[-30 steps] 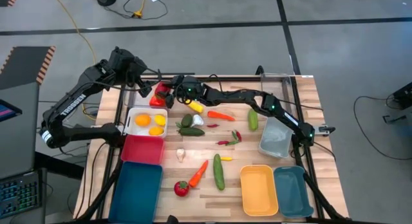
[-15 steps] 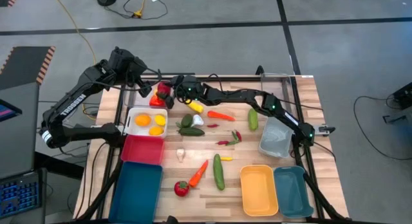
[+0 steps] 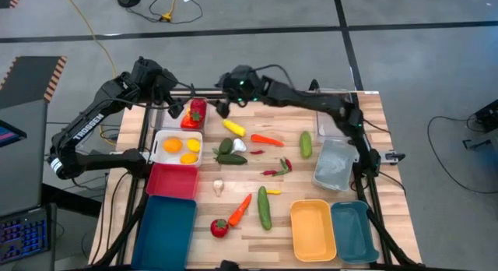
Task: Sort produce into baskets
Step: Put the bottom orange carrot into the right transparent bin
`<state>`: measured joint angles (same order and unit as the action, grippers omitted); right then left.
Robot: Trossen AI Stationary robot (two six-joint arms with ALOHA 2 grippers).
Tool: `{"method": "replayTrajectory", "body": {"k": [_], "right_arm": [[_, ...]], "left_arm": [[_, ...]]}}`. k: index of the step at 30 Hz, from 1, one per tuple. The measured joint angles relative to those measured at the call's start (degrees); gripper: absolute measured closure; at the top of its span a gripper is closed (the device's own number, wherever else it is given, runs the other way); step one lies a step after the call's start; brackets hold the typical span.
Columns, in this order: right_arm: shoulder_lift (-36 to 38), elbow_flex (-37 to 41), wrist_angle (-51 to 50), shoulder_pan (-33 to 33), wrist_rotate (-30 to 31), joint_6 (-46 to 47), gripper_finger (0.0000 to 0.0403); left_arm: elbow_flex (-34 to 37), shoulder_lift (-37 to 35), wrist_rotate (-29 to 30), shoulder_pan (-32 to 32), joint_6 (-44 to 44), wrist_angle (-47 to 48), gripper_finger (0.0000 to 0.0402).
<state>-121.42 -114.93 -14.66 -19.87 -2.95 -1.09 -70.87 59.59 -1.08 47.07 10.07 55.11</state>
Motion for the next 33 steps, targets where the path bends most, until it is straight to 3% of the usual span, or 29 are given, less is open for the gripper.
{"method": "replayTrajectory", "body": {"k": [9,18,24,33], "right_arm": [[13.68,8.42,-15.67,0.24,0.19,-5.01,0.0021],[28.4,27.54,-15.76,0.26,6.23,-0.31,0.0021],[35.37,36.7,-14.95,1.36,6.33,2.77,0.0021],[43.2,43.16,-14.92,6.56,6.42,4.12,0.0021]], "left_arm": [[0.0,0.0,-6.99,-4.84,-2.37,0.02,0.0038],[0.0,0.0,-7.7,-20.93,-7.32,-0.08,0.0038],[0.04,1.04,-3.13,-32.6,-13.28,-2.42,0.0038],[0.02,8.52,1.87,-46.01,-21.1,-6.81,0.0038]]}}
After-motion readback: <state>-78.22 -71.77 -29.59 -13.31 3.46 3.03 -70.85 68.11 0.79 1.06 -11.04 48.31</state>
